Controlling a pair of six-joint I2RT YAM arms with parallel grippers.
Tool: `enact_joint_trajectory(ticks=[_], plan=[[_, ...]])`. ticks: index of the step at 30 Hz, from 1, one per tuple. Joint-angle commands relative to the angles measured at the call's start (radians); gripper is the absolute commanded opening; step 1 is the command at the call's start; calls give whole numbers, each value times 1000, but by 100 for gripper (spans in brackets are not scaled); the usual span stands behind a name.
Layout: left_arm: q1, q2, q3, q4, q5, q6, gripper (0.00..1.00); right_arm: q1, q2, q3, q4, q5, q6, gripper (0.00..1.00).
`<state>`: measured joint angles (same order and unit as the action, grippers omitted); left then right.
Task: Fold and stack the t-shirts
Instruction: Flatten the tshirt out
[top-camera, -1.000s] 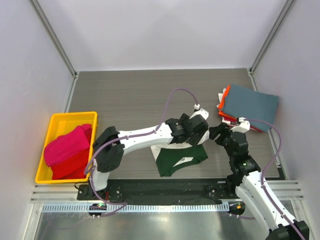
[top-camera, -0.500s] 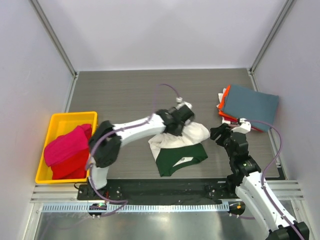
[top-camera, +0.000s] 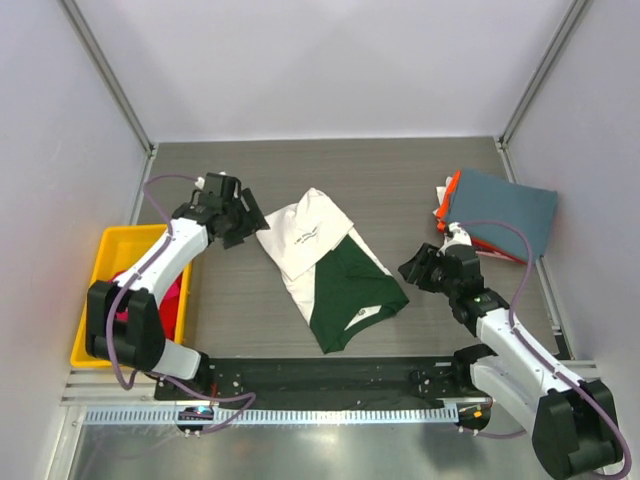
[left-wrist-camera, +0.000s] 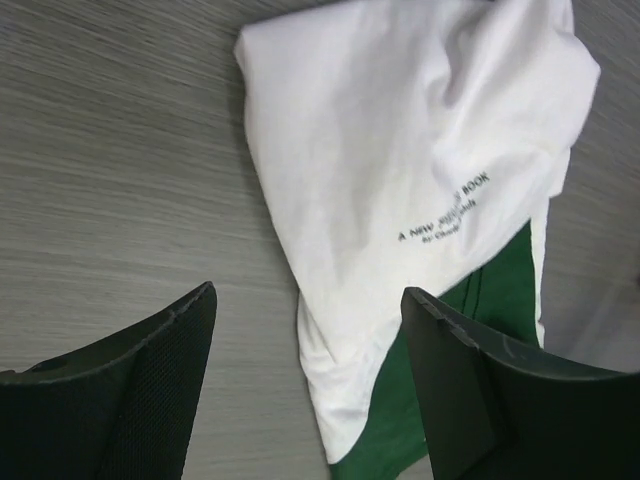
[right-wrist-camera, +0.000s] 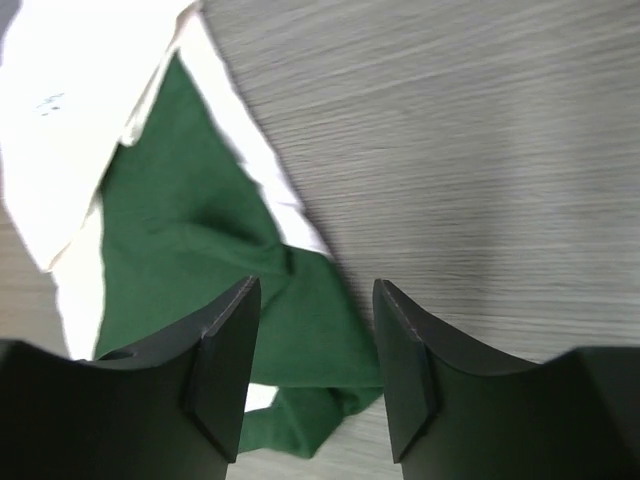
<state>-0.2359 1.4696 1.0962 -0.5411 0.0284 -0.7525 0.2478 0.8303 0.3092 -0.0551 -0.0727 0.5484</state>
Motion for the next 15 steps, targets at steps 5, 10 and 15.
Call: enact_joint_trajectory(ticks=[5,10,15], plan=[[-175,-75,43,24,28,108,75,8,58,172,-83,-179,24,49],[-368,9,125,13,-89,165,75,13,127,212,-88,-251,3,50],[-428,109,202,-55,-133,194,73,33,301,364,-152,-348,-94,51]])
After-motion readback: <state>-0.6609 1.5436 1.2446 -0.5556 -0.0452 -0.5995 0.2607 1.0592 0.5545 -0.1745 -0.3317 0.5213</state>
